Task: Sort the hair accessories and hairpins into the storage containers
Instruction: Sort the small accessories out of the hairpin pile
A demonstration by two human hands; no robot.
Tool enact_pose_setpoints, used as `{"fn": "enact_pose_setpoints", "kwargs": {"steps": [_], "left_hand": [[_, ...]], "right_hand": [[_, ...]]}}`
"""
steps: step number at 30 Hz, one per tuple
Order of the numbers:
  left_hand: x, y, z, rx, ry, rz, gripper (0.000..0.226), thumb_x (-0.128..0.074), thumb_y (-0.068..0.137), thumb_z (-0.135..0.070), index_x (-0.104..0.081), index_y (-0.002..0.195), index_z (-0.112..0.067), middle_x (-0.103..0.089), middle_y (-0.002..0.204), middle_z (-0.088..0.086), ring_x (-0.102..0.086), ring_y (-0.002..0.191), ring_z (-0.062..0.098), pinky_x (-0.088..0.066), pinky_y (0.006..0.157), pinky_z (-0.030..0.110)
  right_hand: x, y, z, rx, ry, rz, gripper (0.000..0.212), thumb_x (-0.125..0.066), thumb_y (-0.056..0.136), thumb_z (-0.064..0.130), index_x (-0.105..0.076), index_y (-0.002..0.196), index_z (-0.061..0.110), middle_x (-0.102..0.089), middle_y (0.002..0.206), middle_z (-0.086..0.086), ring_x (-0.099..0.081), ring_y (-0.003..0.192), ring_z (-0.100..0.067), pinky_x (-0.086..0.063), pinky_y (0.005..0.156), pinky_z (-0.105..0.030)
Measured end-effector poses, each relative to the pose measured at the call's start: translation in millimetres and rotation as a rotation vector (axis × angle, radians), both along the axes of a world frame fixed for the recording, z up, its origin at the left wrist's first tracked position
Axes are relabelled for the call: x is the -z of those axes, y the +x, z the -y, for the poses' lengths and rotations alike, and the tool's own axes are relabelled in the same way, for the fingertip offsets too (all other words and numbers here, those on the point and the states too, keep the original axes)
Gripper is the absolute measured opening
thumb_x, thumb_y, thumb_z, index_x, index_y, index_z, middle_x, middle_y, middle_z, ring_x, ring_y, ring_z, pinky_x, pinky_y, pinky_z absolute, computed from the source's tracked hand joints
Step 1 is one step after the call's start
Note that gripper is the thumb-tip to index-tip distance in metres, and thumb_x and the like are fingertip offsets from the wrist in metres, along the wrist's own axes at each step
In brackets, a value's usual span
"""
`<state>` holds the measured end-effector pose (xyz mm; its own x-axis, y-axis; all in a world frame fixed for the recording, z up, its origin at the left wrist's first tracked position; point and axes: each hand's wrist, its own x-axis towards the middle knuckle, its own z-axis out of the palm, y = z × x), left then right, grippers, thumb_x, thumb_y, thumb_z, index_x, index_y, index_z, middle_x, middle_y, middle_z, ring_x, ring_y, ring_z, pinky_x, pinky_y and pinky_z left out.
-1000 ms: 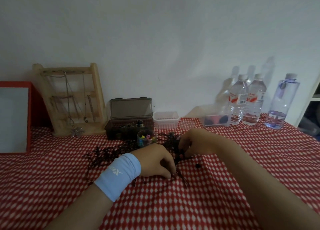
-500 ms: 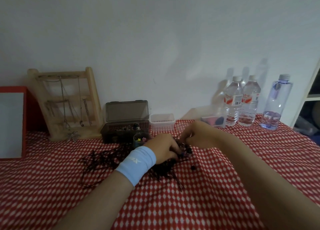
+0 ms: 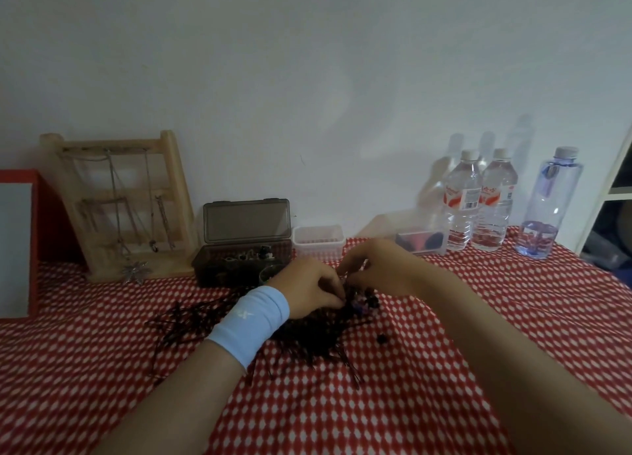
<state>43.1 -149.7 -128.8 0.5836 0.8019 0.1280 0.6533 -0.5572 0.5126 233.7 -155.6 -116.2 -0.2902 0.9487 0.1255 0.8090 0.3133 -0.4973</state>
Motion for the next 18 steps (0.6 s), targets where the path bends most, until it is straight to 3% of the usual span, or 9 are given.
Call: {"fn": "enact_pose_setpoints", "kwargs": {"steps": [5,9,13,18], "left_hand": [[-12.3,-30.2,-12.3,-0.124,0.032,0.094,0.009,-0.079,0.079,-0.020,-0.077,0.087,-0.024,-0.071,0.084,-0.017,-0.064,0.076,-0.004,-0.051,0.078,0.015],[-15.8,-60.7,-31.1,-0.277,0.155,0.127,0.008,-0.077,0.081,-0.022,-0.075,0.088,-0.026,-0.065,0.084,-0.021,-0.055,0.073,-0.009,-0.040,0.068,0.005],[-2.0,-74.7,-42.0,-0.286,0.087,0.064,0.020,-0.075,0.083,-0.025,-0.075,0.103,-0.025,-0.070,0.103,-0.010,-0.058,0.084,0.002,-0.044,0.084,0.018],[2.3,-90.2,-49.8,-0.325,0.126,0.171,0.014,-0.069,0.087,-0.023,-0.073,0.101,-0.027,-0.069,0.103,-0.009,-0.061,0.090,0.008,-0.046,0.085,0.022]], "right_hand": [[-2.1,-21.8,-12.1,-0.005,-0.004,-0.009,0.019,-0.069,0.090,0.019,-0.076,0.105,0.030,-0.071,0.101,0.016,-0.063,0.090,0.002,-0.053,0.087,-0.019],[-7.2,-45.7,-28.8,-0.007,0.056,-0.064,0.020,-0.068,0.091,0.017,-0.074,0.107,0.026,-0.069,0.101,0.014,-0.062,0.090,0.002,-0.051,0.089,-0.020],[-12.2,-77.4,-56.6,0.026,0.146,-0.077,0.024,-0.066,0.089,0.013,-0.075,0.111,0.021,-0.072,0.108,0.006,-0.063,0.095,-0.008,-0.051,0.093,-0.023],[-13.4,-109.5,-89.8,-0.005,0.152,-0.059,0.027,-0.068,0.089,0.009,-0.073,0.115,0.015,-0.072,0.111,-0.001,-0.059,0.088,-0.008,-0.047,0.083,-0.019]]}}
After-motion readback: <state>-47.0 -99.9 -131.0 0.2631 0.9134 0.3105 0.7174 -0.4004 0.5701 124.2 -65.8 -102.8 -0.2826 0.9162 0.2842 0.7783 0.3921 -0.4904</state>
